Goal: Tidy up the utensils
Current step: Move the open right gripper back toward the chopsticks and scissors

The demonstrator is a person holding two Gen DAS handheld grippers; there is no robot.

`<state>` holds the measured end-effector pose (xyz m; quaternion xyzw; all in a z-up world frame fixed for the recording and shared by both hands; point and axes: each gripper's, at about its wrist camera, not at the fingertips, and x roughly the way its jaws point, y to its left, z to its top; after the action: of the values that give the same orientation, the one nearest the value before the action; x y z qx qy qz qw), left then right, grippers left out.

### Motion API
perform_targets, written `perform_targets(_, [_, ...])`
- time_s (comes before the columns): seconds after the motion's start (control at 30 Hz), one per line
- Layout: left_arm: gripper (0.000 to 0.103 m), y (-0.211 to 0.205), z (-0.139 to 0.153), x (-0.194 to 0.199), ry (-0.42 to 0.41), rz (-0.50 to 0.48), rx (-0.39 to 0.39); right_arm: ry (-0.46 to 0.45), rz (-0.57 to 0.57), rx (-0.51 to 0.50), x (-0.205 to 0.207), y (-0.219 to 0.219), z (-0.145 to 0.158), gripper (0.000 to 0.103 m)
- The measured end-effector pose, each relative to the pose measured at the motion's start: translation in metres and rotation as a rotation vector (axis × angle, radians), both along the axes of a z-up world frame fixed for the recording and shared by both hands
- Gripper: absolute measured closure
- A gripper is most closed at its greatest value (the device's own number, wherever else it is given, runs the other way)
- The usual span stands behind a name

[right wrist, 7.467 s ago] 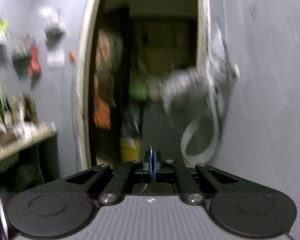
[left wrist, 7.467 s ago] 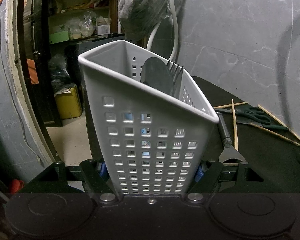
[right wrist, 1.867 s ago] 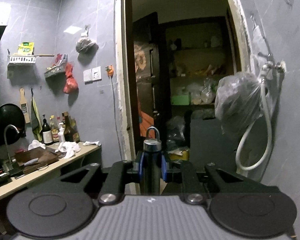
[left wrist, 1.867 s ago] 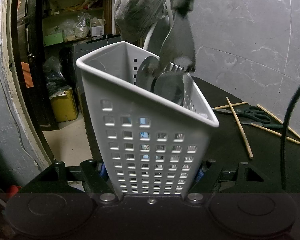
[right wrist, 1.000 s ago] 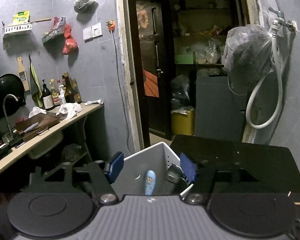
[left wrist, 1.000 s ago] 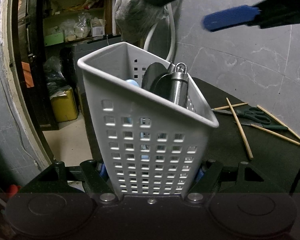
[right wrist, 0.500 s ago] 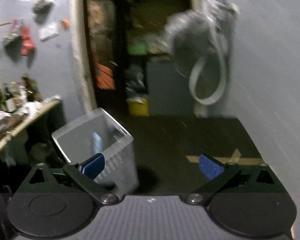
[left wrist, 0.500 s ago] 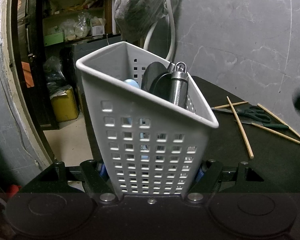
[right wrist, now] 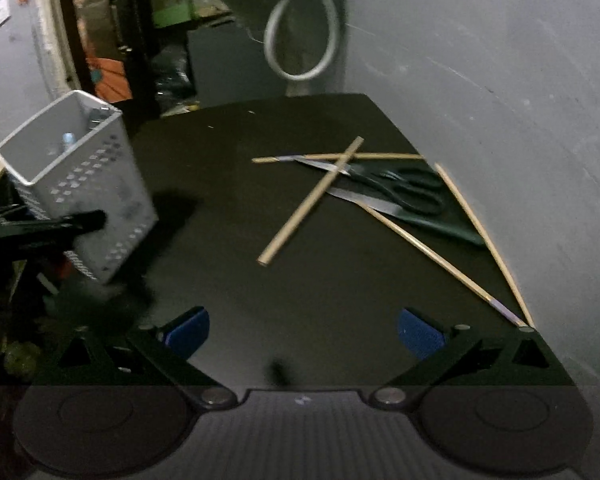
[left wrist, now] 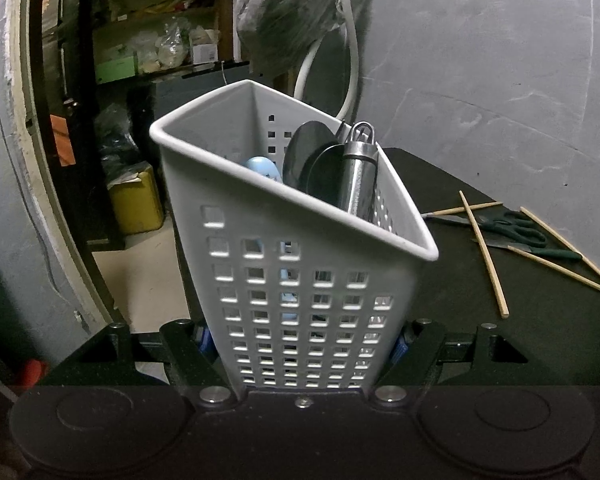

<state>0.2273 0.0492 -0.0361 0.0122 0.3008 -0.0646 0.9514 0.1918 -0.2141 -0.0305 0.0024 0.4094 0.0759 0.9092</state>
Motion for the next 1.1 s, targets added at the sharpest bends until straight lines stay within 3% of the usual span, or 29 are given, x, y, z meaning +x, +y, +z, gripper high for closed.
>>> perform_targets(0.53, [0.027,-0.017,0.001,0.001,0.013,0.106,0.010,0.025,-0.009,-0.016,0.019,-0.047,-0.019,0.000])
perform_targets(1.1, [0.024,-0.045,0.002,0.013,0.055,0.251,0.064,-0.058,0.047,0.017,0.037,-0.084,-0.037,0.000])
